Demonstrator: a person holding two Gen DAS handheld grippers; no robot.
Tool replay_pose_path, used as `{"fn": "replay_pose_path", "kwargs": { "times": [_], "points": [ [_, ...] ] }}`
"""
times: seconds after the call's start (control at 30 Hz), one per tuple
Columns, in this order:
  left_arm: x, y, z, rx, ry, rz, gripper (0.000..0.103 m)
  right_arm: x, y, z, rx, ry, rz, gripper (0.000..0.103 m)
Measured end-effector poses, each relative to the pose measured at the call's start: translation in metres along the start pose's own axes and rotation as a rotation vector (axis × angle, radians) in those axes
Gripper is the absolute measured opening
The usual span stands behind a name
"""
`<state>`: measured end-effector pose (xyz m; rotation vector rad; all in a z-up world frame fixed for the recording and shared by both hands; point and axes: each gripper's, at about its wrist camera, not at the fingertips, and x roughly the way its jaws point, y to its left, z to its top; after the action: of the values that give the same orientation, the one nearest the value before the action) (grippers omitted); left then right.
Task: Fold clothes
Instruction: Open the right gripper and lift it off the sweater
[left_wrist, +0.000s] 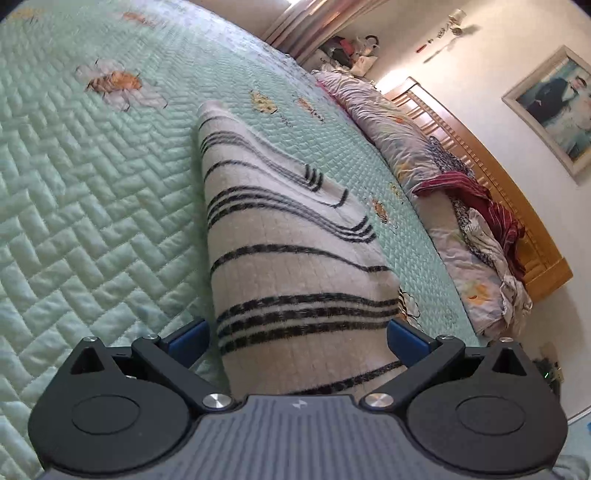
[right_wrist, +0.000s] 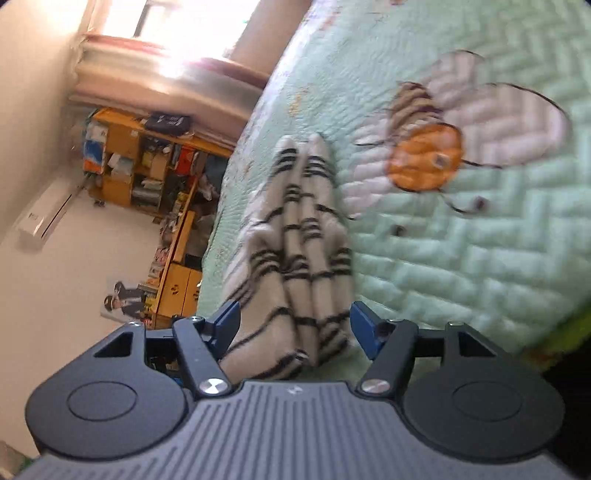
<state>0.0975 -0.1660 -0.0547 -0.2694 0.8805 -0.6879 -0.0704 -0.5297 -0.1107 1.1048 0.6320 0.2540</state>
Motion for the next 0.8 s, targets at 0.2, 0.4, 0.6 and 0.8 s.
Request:
{"fn": "replay_pose_path", "kwargs": {
  "times": [0.2, 0.4, 0.6, 0.8],
  "points": [
    [-0.010, -0.036, 0.019, 0.134, -0.001, 0.175, 0.102, 0.025, 0.098, 0.005, -0.431, 0.002, -0.241, 0.070],
    [-0.018, -0.066, 0.044, 0.142, 0.027, 0.258, 0.102, 0.055, 0.172, 0.007, -0.639, -0.024, -0.457, 0.093],
    [-0.016, -0.083, 0.055, 0.186, 0.088, 0.397, 0.102, 0.082, 0.195, 0.001, -0.716, 0.004, -0.596, 0.103],
    [-0.010, -0.083, 0.063, 0.161, 0.194, 0.487, 0.102, 0.097, 0.187, 0.000, -0.591, 0.080, -0.682, 0.103]
  ]
}}
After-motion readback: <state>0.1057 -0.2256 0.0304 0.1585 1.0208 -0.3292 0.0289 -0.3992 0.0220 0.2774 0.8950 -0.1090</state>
